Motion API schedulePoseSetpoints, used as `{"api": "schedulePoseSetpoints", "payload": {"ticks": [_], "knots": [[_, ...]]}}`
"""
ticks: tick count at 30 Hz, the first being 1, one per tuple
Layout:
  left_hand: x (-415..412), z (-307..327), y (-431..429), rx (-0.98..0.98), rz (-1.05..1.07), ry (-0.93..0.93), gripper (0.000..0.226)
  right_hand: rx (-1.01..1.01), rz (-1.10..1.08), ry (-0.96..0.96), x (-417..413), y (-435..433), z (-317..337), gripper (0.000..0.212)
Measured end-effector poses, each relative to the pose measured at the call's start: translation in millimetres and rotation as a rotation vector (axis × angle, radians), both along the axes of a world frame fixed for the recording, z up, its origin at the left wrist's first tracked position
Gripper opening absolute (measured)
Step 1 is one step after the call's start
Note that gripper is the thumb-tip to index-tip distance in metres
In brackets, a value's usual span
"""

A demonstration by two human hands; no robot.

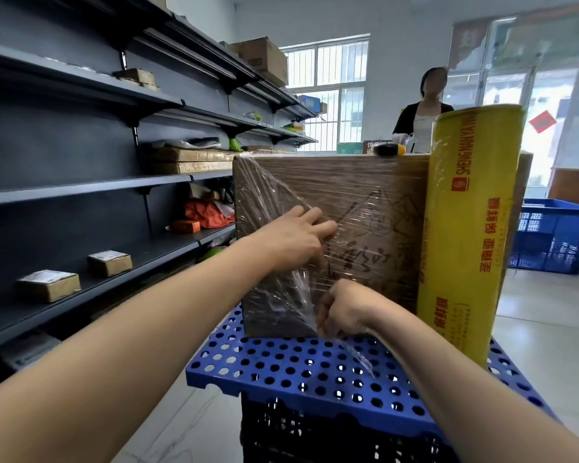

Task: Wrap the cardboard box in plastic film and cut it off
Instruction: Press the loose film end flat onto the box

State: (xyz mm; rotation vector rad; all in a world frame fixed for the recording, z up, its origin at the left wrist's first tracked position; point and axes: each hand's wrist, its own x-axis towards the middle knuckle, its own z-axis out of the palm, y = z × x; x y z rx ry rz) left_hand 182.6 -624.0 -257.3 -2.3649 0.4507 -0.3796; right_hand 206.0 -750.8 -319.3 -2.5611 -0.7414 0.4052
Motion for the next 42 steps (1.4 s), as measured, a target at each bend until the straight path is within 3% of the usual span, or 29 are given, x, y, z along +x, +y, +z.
{"api": "schedulePoseSetpoints", "payload": {"ticks": [4, 9, 13, 17, 20, 22, 23, 25, 27, 29, 30, 33, 35, 38, 42], "knots": [[2, -1, -6, 0.097, 0.004, 0.041, 0.034, -0.02, 0.027, -0.002, -1, 2, -1, 0.015], [9, -5, -14, 0.151, -0.041, 0.017, 0.038, -0.08, 0.036, -0.032, -3, 3, 0, 0.033], [14, -5, -14, 0.155, -0.028, 0.018, 0.028, -0.034, 0.041, -0.015, 0, 2, -3, 0.019], [10, 4, -19, 0.019, -0.087, -0.001, 0.028, 0.02, 0.026, 0.008, 3, -2, -3, 0.012], [1, 7, -26, -0.217, -0.286, -0.137, 0.029, 0.097, -0.022, 0.114, 5, -17, 5, 0.014], [5, 2, -26, -0.338, -0.467, -0.257, 0.036, 0.264, -0.075, 0.082, 11, -31, 12, 0.022], [10, -1, -23, -0.358, -0.532, -0.303, 0.038, 0.45, -0.133, 0.071, 17, -37, 15, 0.026], [16, -5, -23, -0.387, -0.569, -0.34, 0.037, 0.898, -0.294, 0.202, 25, -45, 24, 0.025], [18, -6, -25, -0.399, -0.586, -0.376, 0.032, 1.146, -0.334, 0.382, 32, -50, 37, 0.038], [20, -7, -26, -0.379, -0.638, -0.429, 0.03, 1.102, -0.242, 0.476, 39, -54, 50, 0.055], [22, -8, -26, -0.367, -0.664, -0.458, 0.029, 1.064, -0.174, 0.51, 38, -55, 57, 0.054], [24, -11, -27, -0.367, -0.714, -0.539, 0.02, 1.039, -0.075, 0.564, 36, -53, 72, 0.033], [22, -13, -26, -0.372, -0.726, -0.551, 0.02, 1.026, -0.097, 0.583, 39, -48, 79, 0.029], [18, -15, -25, -0.398, -0.734, -0.525, 0.024, 1.013, -0.151, 0.63, 40, -40, 87, 0.005], [15, -18, -21, -0.433, -0.743, -0.506, 0.024, 0.957, -0.188, 0.675, 40, -33, 94, 0.02]]}}
